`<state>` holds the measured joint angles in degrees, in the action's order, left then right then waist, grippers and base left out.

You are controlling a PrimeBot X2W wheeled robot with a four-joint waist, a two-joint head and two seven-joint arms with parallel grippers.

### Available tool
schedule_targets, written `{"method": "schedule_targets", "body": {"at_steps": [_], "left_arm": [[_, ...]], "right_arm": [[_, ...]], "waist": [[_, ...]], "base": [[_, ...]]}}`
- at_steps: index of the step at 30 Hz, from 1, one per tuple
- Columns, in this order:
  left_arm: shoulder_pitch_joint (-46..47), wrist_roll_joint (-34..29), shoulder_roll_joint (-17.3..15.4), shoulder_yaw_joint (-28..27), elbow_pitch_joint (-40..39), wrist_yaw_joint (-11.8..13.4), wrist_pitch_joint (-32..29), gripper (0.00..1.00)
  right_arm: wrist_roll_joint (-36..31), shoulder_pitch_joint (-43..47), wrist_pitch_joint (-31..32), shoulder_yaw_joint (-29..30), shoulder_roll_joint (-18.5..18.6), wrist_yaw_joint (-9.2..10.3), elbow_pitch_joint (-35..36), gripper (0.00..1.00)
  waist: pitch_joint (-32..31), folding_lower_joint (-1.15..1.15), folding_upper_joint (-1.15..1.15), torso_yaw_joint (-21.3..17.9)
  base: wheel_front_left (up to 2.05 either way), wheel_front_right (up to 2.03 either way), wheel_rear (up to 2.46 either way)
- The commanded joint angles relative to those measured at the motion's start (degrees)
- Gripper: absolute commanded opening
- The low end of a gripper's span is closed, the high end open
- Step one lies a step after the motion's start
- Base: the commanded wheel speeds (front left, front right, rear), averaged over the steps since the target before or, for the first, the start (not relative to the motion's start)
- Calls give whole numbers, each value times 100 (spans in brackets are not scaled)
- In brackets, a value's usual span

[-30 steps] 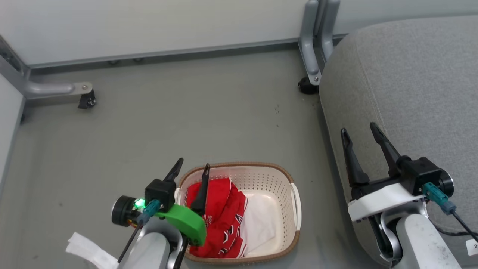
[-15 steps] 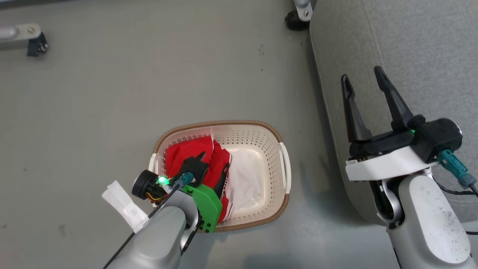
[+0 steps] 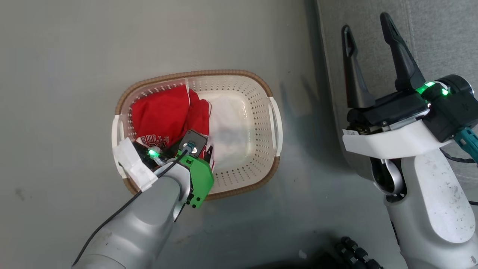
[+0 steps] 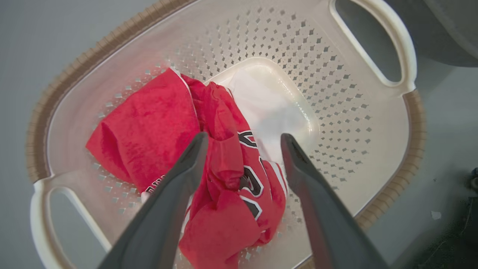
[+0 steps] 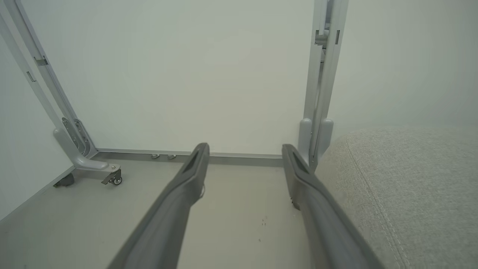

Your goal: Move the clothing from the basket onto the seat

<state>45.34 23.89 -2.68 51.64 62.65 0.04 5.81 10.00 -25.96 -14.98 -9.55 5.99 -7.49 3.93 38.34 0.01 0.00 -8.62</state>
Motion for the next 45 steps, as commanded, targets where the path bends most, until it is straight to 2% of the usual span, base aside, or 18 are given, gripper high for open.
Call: {"method": "schedule_targets", "body": {"at_steps": [1, 7, 15, 23, 31, 32, 33, 34, 40, 45], "left_arm": [[195, -52, -40, 89, 83, 52, -96, 100], [482, 14, -40, 331, 442, 81, -427, 100], [722, 91, -49, 401, 869, 285, -759, 100], [894, 62, -242, 463, 1058, 523, -1084, 100], [1008, 120, -373, 500, 1110, 583, -1551, 100], [1026, 131, -384, 496, 1112, 570, -1585, 67], [1050, 55, -398, 564, 1111, 548, -1625, 22], [1061, 36, -415, 611, 1114, 508, -1745, 0], [1092, 19, -441, 678, 1115, 470, -1667, 0], [932, 273, -353, 511, 1089, 329, -1247, 0]], "right_arm": [[29, -122, -19, -16, -26, 0, 42, 100], [134, -307, -24, -142, -89, 0, 159, 100], [280, -372, -24, -220, -182, 0, 213, 100], [359, -339, -25, -284, -244, 0, 253, 100], [404, -396, -25, -337, -265, 0, 301, 100], [406, -393, -25, -339, -267, 0, 313, 100], [408, -397, -25, -341, -268, 0, 321, 100], [414, -404, -25, -335, -268, 0, 339, 100], [361, -405, -25, -282, -274, 0, 340, 100], [313, -336, -25, -297, -253, 0, 255, 100]], "waist": [[708, -1, 0, -290], [1083, -1, 0, -458], [1348, -1, 0, -660], [1512, -1, 0, -795], [1598, -1, 0, -879], [1609, -1, 0, -890], [1616, -1, 0, -900], [1624, -1, 0, -909], [1572, -1, 0, -878], [1260, -1, 0, -765]], "base": [[0, 0, 0], [0, 0, 0], [0, 0, 0], [0, 0, 0], [0, 0, 0], [0, 0, 0], [0, 0, 0], [0, 0, 0], [0, 0, 0], [0, 0, 0]]}}
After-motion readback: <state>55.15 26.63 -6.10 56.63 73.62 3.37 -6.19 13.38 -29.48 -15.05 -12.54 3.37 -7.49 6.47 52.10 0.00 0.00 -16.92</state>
